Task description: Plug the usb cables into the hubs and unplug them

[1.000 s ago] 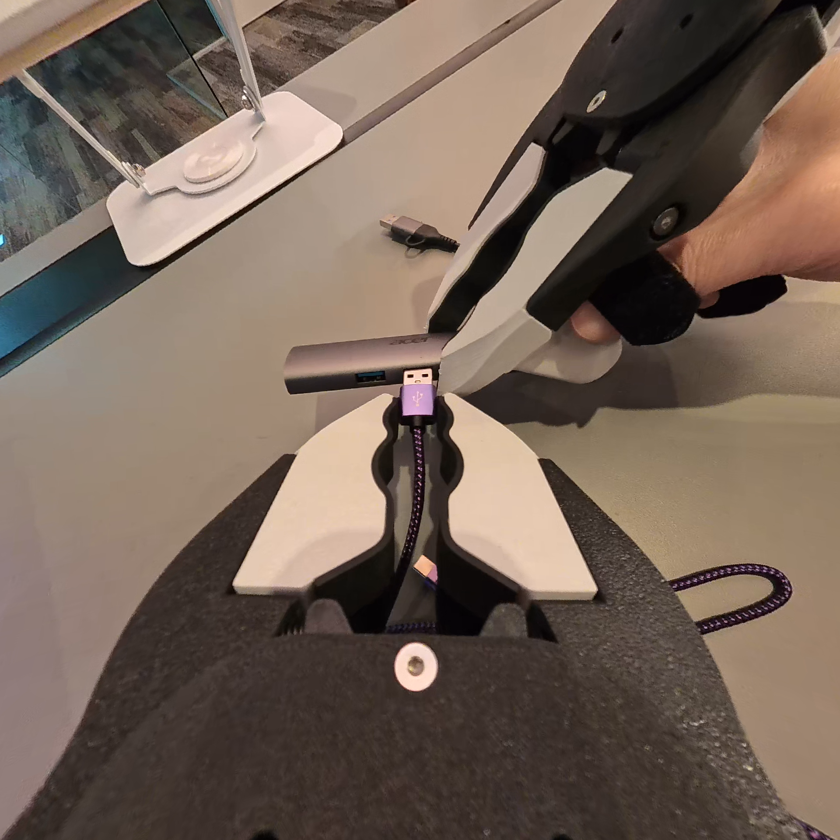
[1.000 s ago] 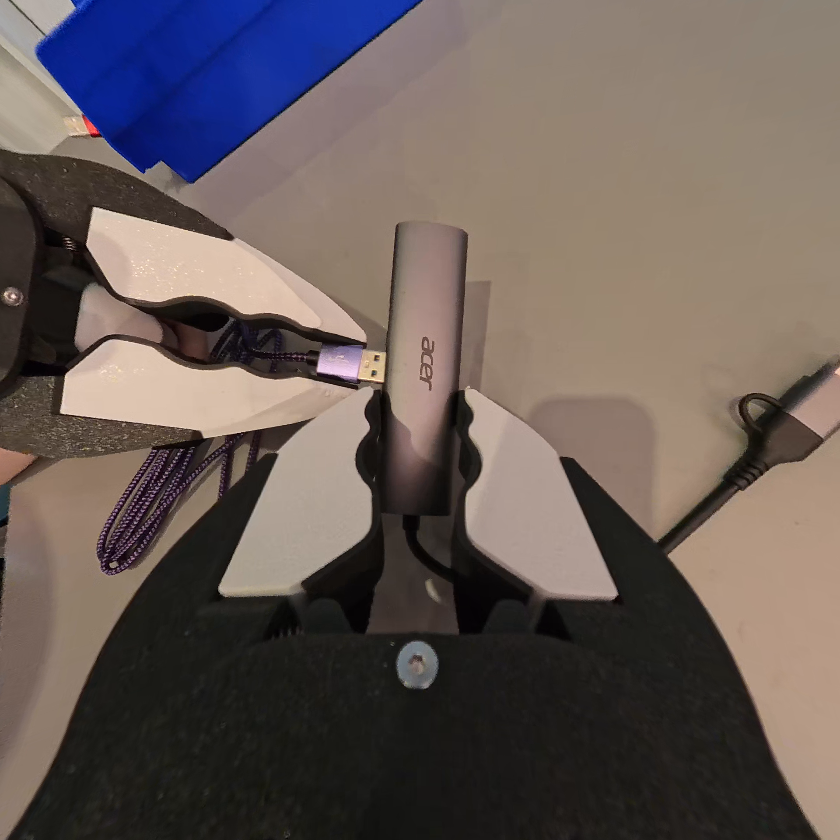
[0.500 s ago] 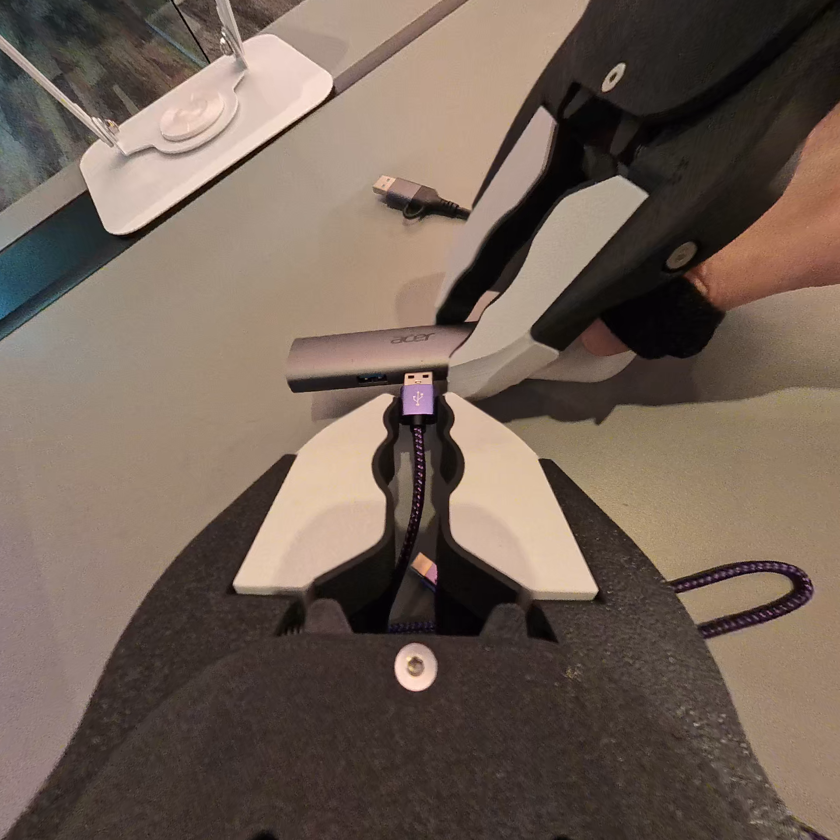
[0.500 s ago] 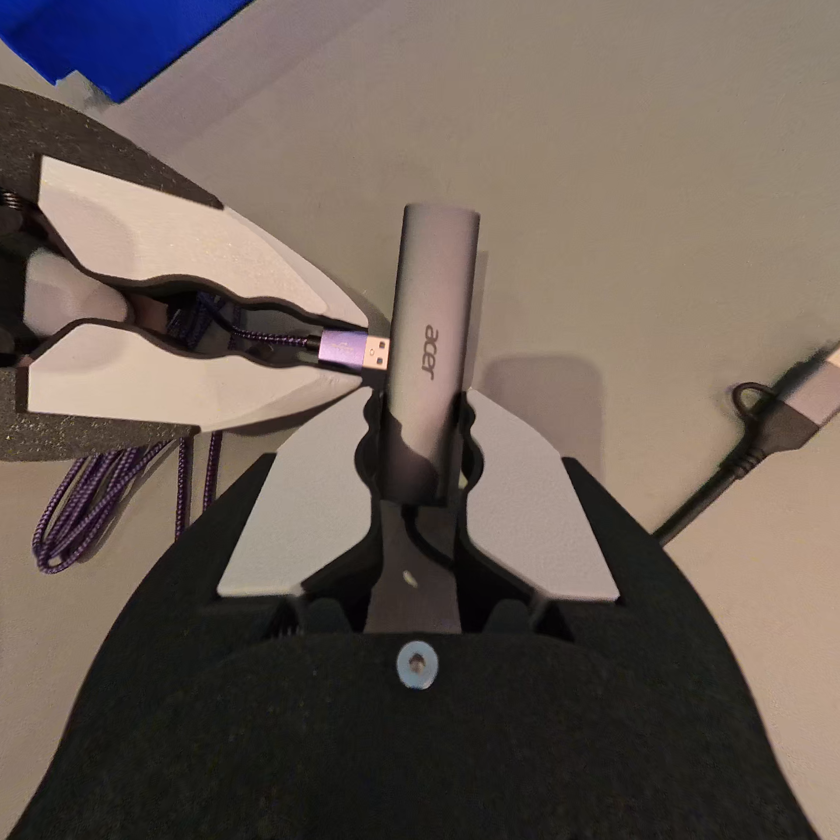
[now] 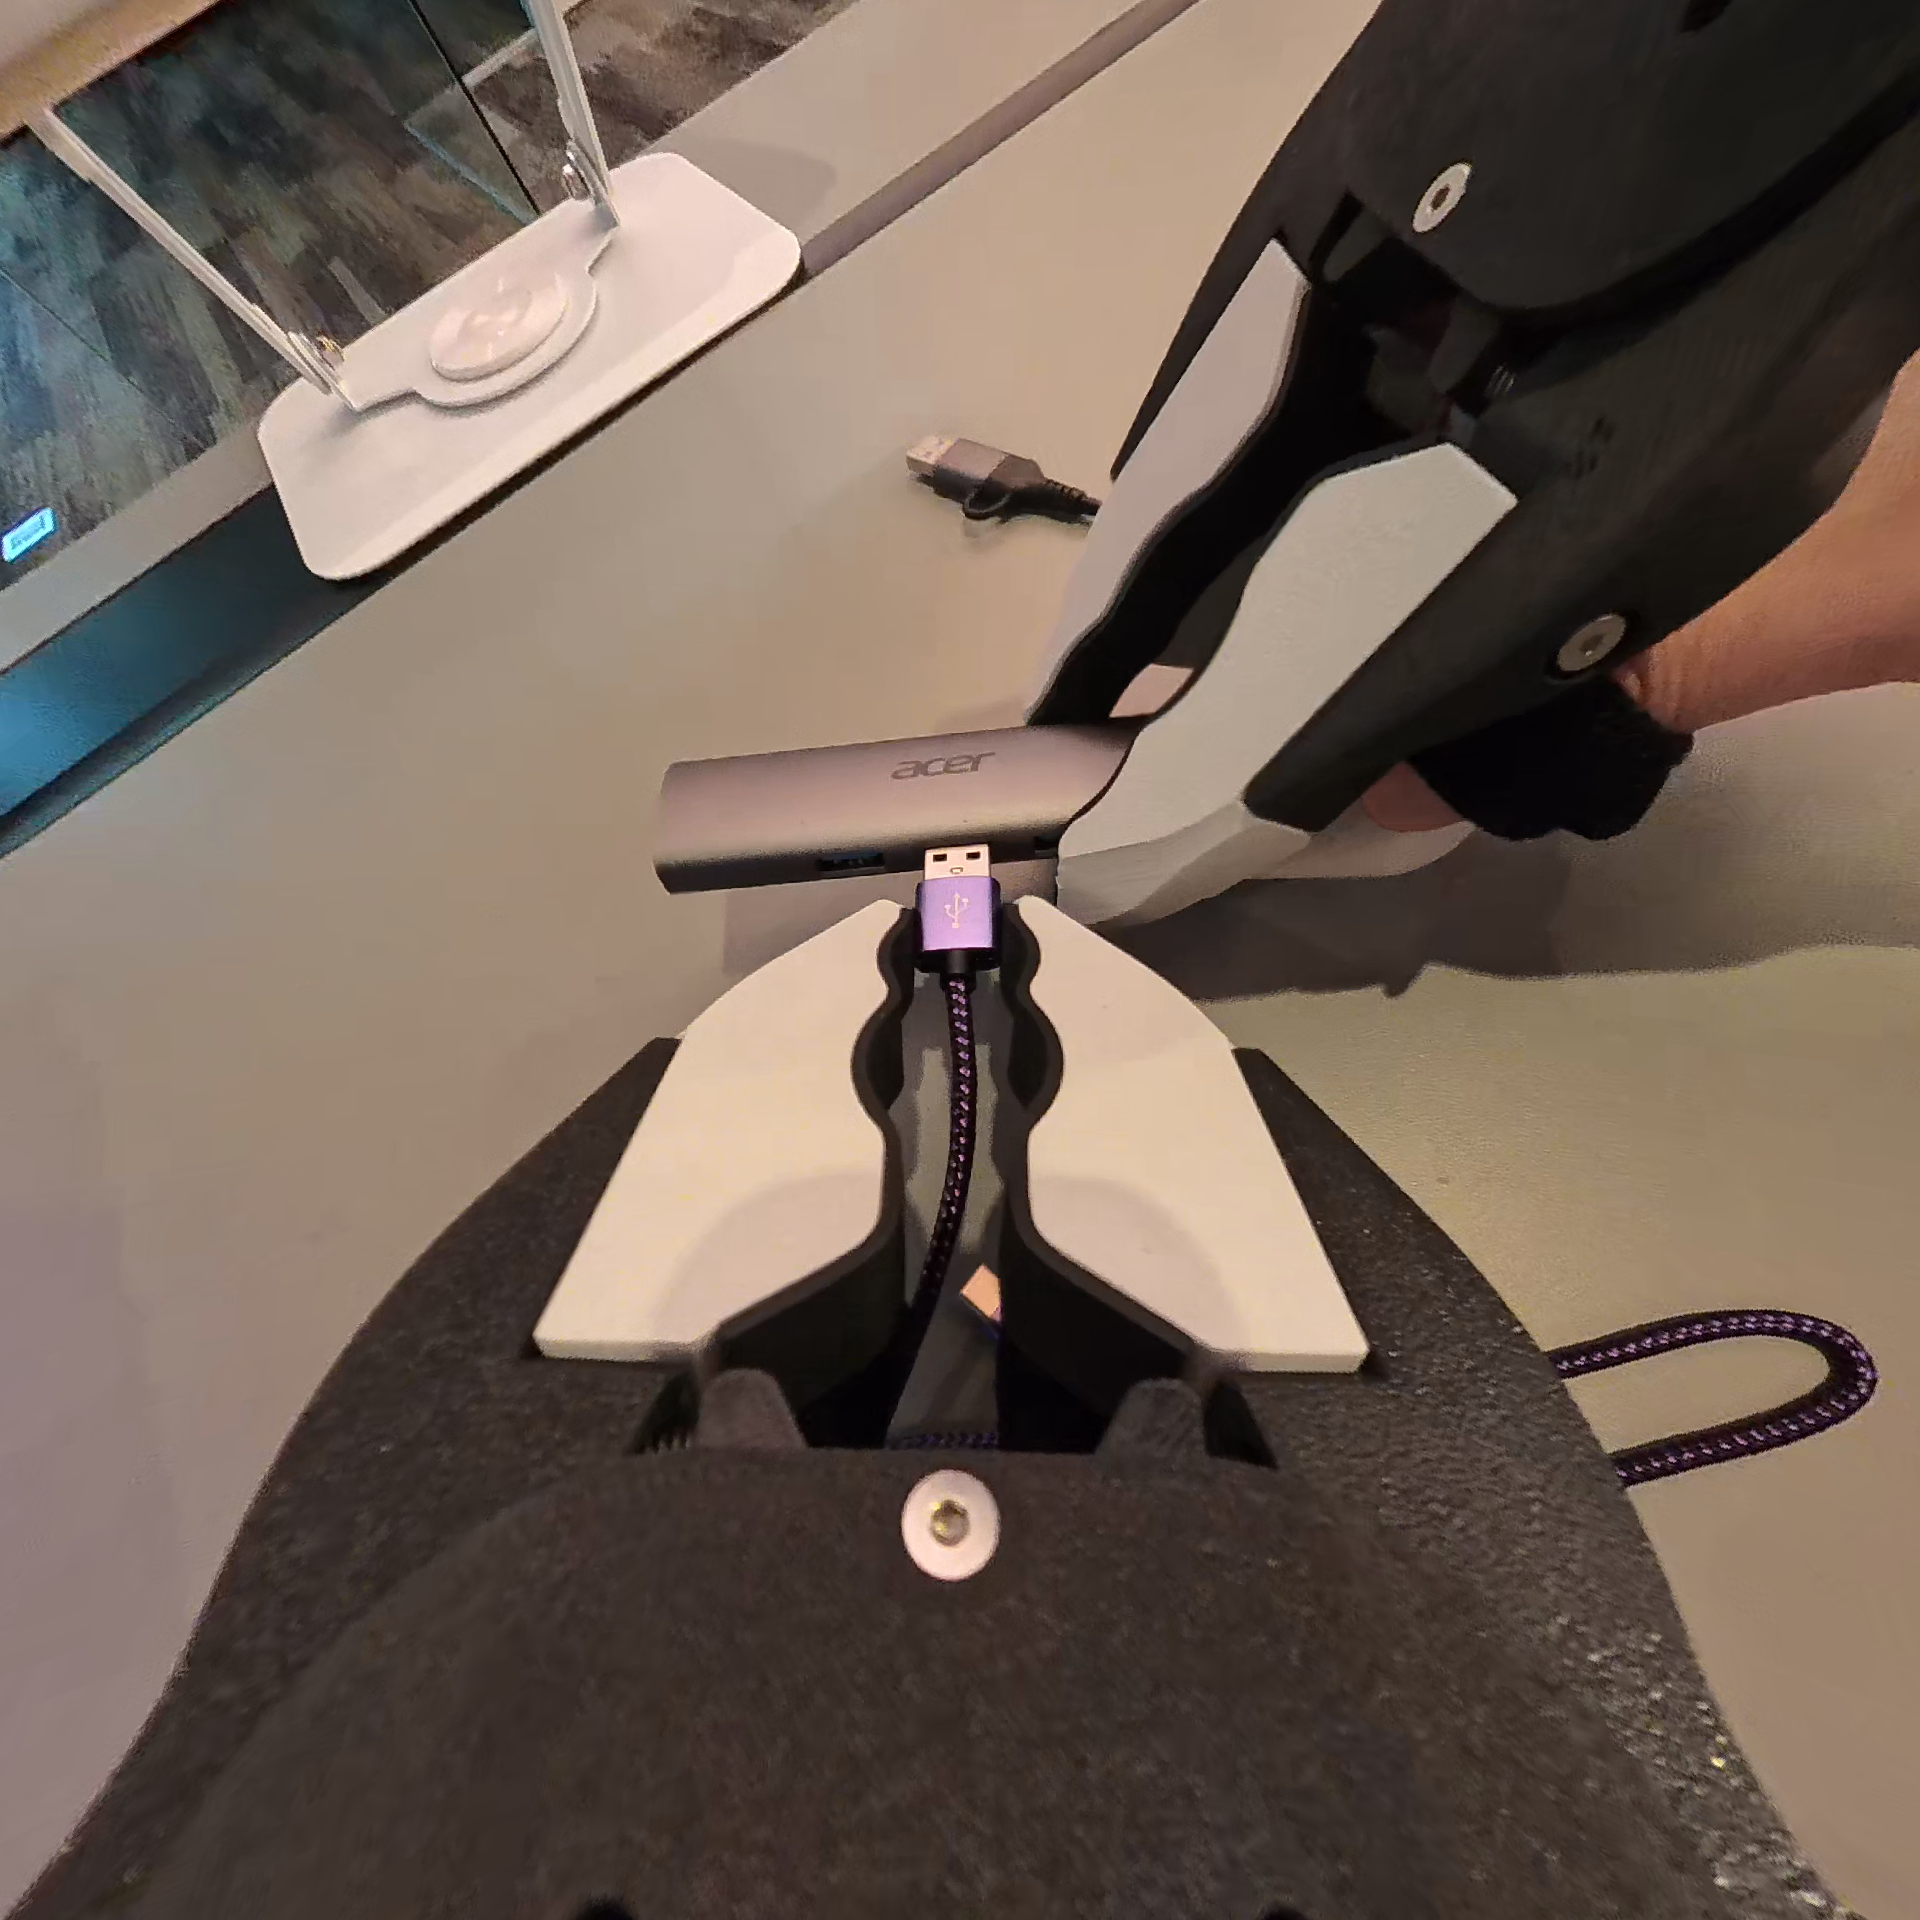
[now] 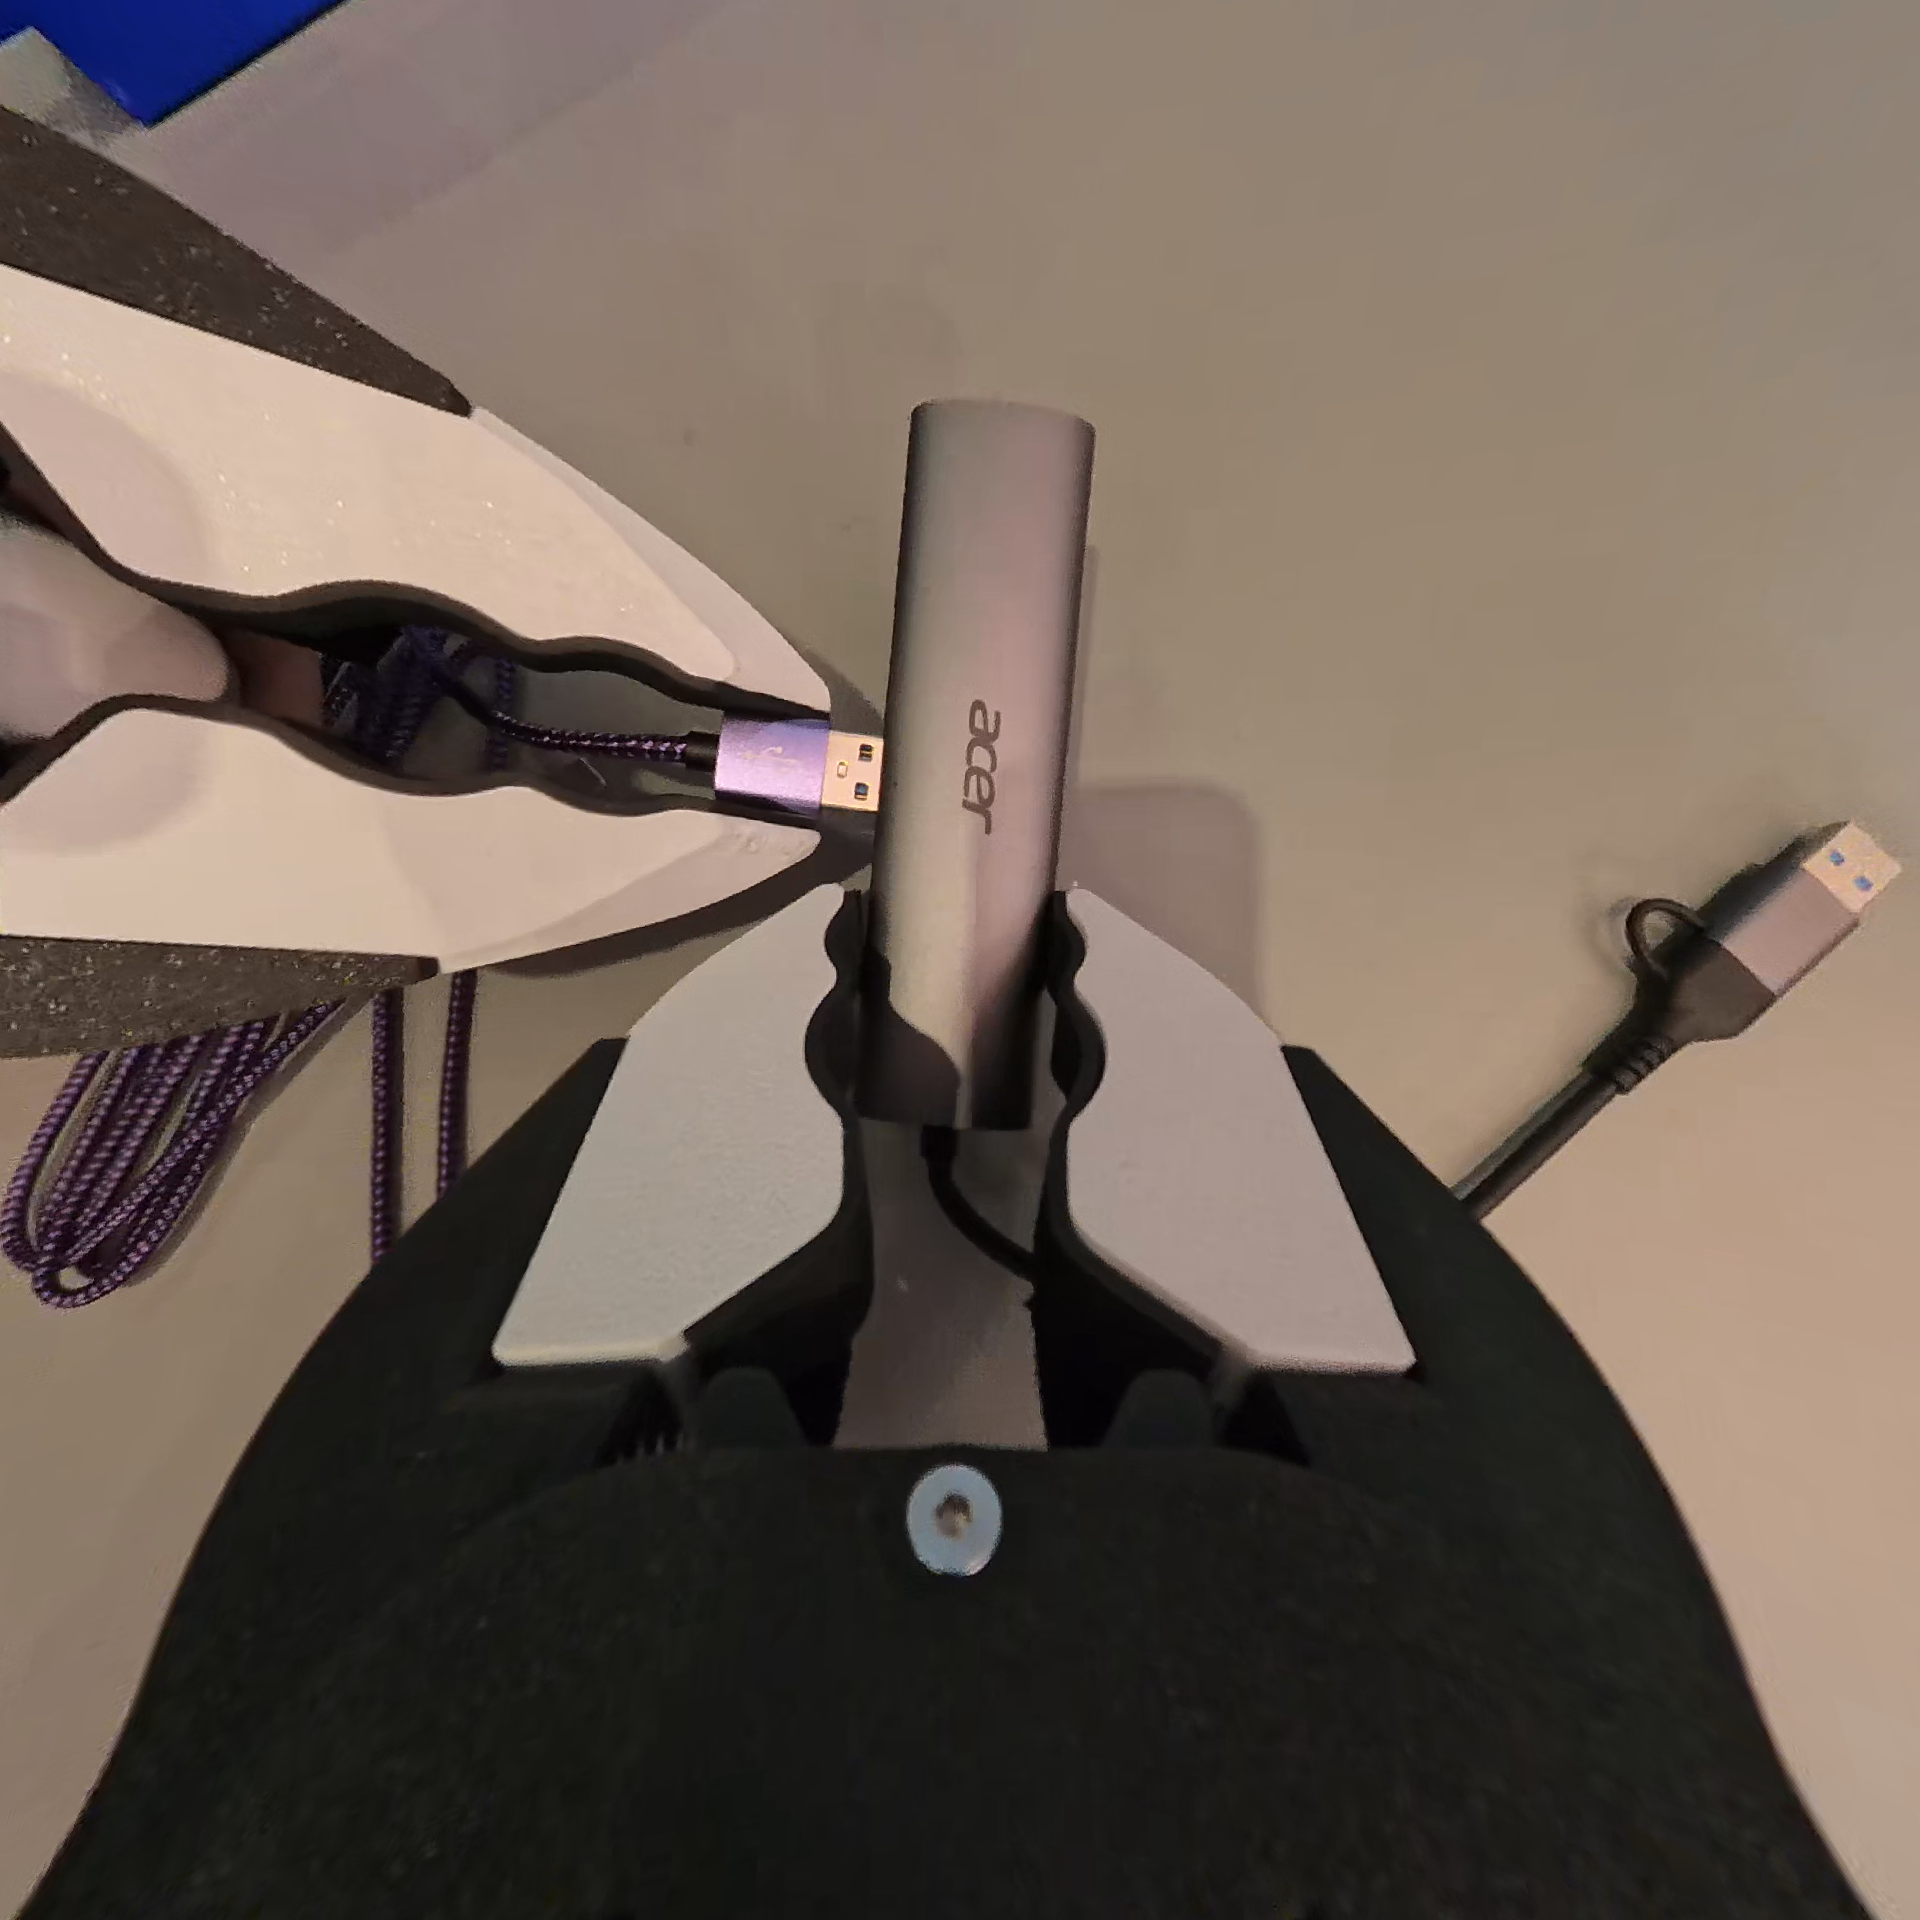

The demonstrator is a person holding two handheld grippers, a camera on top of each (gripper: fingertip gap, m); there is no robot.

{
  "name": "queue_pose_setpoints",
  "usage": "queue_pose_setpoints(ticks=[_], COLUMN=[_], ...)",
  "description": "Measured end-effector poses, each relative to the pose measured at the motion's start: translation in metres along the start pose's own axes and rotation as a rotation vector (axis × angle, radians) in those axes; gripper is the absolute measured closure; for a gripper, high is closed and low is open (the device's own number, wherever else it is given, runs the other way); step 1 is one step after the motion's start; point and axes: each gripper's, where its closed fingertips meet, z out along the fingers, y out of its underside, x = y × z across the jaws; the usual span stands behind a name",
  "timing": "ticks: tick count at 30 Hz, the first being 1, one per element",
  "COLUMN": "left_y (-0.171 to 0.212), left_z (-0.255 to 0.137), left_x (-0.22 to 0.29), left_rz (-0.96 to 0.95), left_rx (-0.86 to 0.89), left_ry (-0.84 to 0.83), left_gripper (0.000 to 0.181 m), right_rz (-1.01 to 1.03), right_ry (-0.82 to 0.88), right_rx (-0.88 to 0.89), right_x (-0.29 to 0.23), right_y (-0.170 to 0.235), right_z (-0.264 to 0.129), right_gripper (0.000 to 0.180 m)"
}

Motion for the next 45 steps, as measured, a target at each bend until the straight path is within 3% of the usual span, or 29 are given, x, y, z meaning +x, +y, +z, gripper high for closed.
queue_pose_setpoints(ticks=[45], left_y=[0.0], left_z=[-0.001], left_x=[0.0], left_rz=[0.012], left_rx=[0.001], left_ry=[-0.018], left_gripper=[0.166], right_rz=[-0.131], right_ry=[0.124], right_rx=[-0.041], right_x=[-0.001], right_y=[-0.003], right_z=[-0.005], right_gripper=[0.146])
